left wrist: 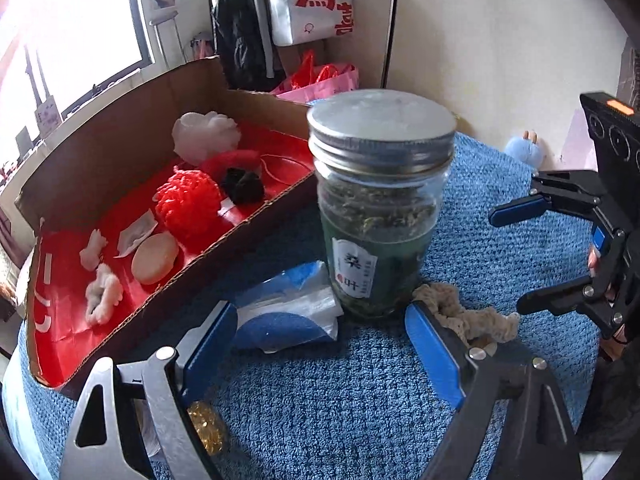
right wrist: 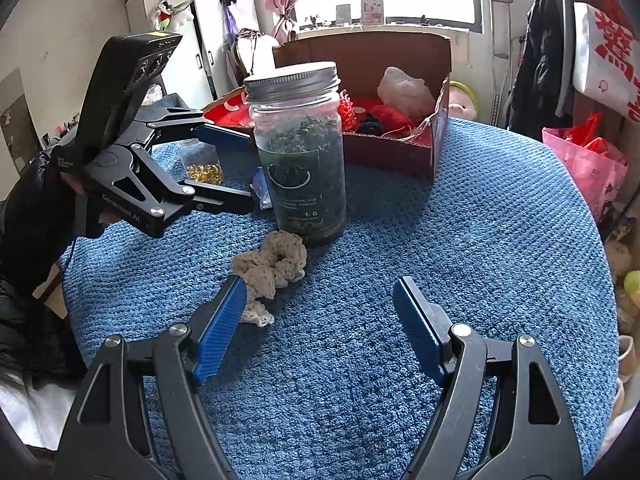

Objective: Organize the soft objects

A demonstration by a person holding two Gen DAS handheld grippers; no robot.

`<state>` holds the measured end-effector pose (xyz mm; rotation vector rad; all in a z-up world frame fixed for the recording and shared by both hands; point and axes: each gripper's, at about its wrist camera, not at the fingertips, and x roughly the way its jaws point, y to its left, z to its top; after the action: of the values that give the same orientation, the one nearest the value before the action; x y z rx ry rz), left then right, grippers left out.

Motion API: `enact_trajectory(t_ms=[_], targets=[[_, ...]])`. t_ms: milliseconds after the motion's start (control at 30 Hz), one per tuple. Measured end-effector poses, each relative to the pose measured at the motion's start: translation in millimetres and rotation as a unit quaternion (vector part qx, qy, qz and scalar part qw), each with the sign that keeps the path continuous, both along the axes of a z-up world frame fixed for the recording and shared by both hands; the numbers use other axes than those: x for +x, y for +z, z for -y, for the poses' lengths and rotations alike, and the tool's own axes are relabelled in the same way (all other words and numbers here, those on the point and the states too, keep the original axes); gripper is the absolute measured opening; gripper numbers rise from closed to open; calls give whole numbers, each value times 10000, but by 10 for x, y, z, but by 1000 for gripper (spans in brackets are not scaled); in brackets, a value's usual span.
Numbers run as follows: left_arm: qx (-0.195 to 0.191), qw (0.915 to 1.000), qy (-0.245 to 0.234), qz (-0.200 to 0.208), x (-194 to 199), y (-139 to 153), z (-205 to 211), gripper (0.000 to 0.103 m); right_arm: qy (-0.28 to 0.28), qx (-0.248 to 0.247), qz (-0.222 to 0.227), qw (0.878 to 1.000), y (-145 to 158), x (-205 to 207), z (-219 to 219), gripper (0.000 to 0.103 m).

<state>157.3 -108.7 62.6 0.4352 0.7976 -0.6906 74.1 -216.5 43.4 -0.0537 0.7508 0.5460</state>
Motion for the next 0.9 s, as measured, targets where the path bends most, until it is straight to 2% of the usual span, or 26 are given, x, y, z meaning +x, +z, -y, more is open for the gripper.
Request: enact_trajectory(t_ms=[200,400,467,500,533,633,700,900], targets=[[431,9988,-236,9,23,-89,144,78,56,1,-44,10000,-7,12,-13,76],[762,9967,-265,89,100,-175,198,77,83,48,-47,9999,-19,-5,-12,76],[797,9963,-334,-8,120,-213,207,64,96,61,-63,9999,-28,-2,-13,76],[764,9961,-418,-144,137,-235,206,49,97,66,-66,9999,-31,-1,-14,76],[717,9960,-481,-249,142,-250,208,41,103,65,-66,9999,-34,-1,-17,76],[659,9960,-519,-292,141,-243,194,8,112,59,-54,9999,-32,-6,-30,76],[586,9960,-545,-392,139,-233,183,7,119,56,-48,9999,-29,-10,-38,76],[681,9947,-698,-335,5,-246,209,4,116,50,-7,9999,-11,-16,-58,76]])
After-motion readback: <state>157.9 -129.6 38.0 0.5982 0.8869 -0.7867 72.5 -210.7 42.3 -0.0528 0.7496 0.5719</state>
